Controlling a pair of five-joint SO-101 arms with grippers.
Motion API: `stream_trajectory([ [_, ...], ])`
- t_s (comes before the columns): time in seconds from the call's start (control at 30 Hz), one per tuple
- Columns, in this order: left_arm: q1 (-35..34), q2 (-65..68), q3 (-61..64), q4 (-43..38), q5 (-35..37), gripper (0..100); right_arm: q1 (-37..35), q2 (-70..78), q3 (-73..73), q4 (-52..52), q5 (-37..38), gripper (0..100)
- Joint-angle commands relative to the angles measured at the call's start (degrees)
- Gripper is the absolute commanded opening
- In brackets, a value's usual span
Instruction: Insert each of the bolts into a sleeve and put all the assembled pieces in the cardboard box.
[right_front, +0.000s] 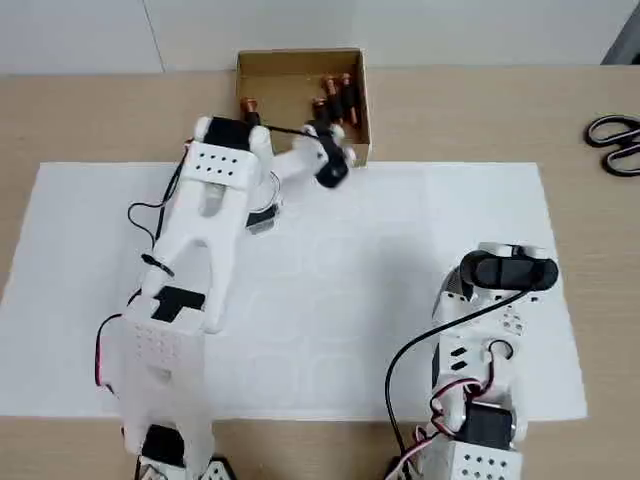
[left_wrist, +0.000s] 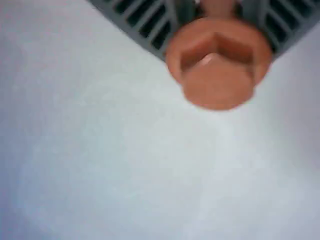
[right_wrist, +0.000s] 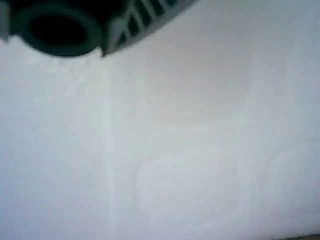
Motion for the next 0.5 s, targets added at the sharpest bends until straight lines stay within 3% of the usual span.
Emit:
stream_trajectory([
  [0.0,-0.3,-8.9,-2.9,-0.5,13.3,1,-1.1,-1.1,0.4,0.0,0.3,0.5],
  [0.27,-0.4,-16.6,-2.5,0.9,41.7,1,-13.1,-1.1,0.4,-0.4,0.4,0.6],
  [0.47,-0.1,-24.4,-4.8,-0.1,55.3,1,-19.6,-1.2,0.4,-13.1,0.7,0.6],
])
